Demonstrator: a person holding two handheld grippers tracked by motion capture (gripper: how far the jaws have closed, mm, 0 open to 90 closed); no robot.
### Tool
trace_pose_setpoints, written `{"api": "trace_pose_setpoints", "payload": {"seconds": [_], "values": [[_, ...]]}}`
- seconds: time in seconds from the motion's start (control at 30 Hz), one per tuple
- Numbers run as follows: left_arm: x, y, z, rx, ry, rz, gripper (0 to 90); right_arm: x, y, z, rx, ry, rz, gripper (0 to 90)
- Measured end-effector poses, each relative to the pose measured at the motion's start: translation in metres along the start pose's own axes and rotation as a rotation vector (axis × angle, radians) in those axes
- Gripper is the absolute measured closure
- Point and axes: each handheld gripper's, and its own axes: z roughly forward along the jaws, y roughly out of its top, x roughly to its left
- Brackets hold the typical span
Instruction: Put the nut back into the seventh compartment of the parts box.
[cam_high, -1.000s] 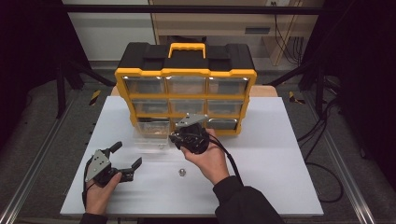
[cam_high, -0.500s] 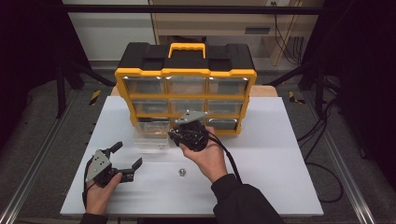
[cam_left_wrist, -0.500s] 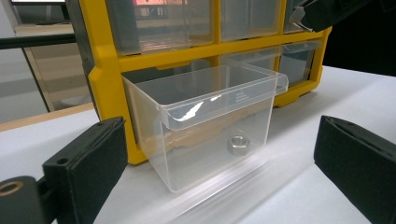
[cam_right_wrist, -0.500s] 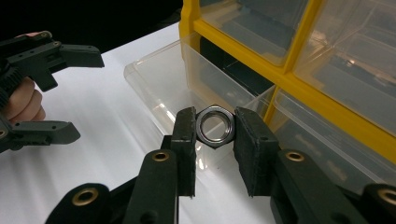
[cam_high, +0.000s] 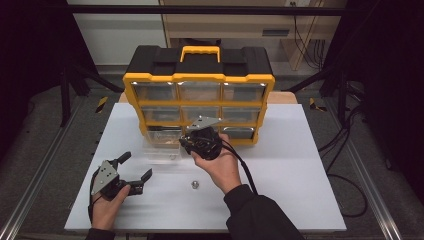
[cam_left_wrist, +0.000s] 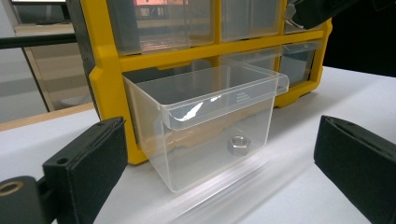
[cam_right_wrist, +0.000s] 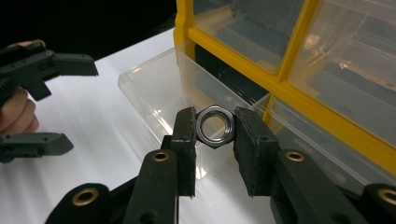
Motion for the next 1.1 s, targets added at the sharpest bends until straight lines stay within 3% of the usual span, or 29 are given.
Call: {"api": "trace_pose_setpoints", "payload": {"seconds": [0.63,1.03,1.1], "values": [[0.001,0.0,-0.001,-0.004,0.0,-0.004,2.6,0.007,0.008,0.01,-0.034,0.003,0.001,69.8],[0.001,0.0,-0.001,-0.006,-0.001,-0.003,2.6,0.008,0.009,0.015,-0.039,0.013,0.031,69.9],[0.0,0.0,-0.001,-0.006,-0.001,-0.003,2.6,0.008,0.009,0.016,-0.037,0.013,0.016,69.8]]}}
